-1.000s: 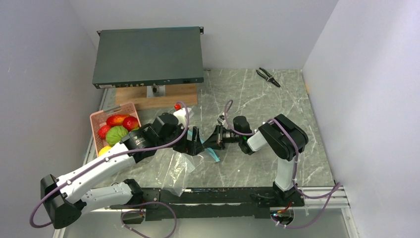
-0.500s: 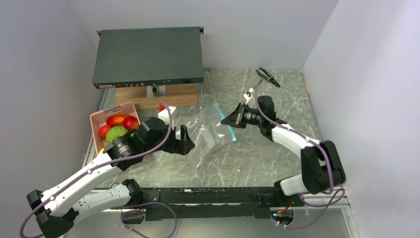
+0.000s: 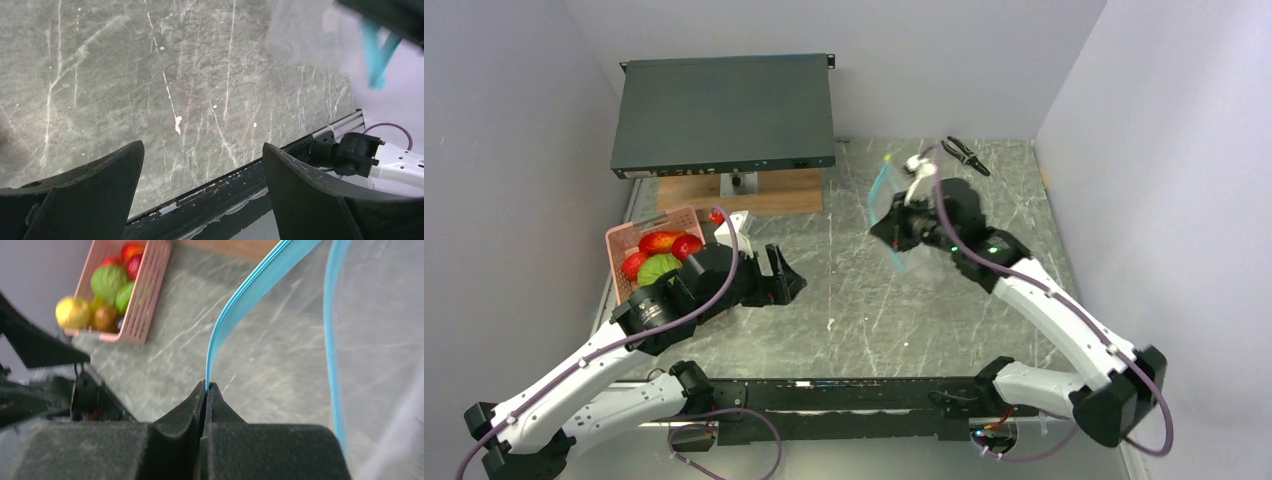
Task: Place the food in the zip-top bag and seal the zipper
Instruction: Adjust the zipper food storage bag at the center of the board, then open the zipper of the food storage bag.
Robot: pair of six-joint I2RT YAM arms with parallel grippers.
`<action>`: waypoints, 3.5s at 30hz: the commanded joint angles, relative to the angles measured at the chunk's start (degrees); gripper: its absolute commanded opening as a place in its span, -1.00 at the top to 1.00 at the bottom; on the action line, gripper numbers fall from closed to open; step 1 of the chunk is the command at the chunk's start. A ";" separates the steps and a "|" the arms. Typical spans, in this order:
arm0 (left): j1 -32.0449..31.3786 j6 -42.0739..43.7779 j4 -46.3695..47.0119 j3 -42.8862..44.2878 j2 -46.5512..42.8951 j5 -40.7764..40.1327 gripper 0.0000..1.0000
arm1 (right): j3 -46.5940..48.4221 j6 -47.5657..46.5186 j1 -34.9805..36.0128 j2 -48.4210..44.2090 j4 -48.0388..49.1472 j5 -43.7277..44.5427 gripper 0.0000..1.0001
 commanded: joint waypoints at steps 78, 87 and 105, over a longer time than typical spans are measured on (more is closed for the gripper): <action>7.46 -10.56 30.73 -14.64 12.71 15.06 1.00 | 9.88 3.95 25.53 10.57 -10.72 18.15 -0.99; 7.45 -10.24 29.96 -14.32 11.95 14.54 1.00 | 14.36 3.47 33.96 16.07 -18.14 41.30 -0.68; 7.55 -10.21 29.13 -14.10 11.95 13.95 1.00 | 11.67 1.03 40.67 23.83 -13.23 57.14 0.09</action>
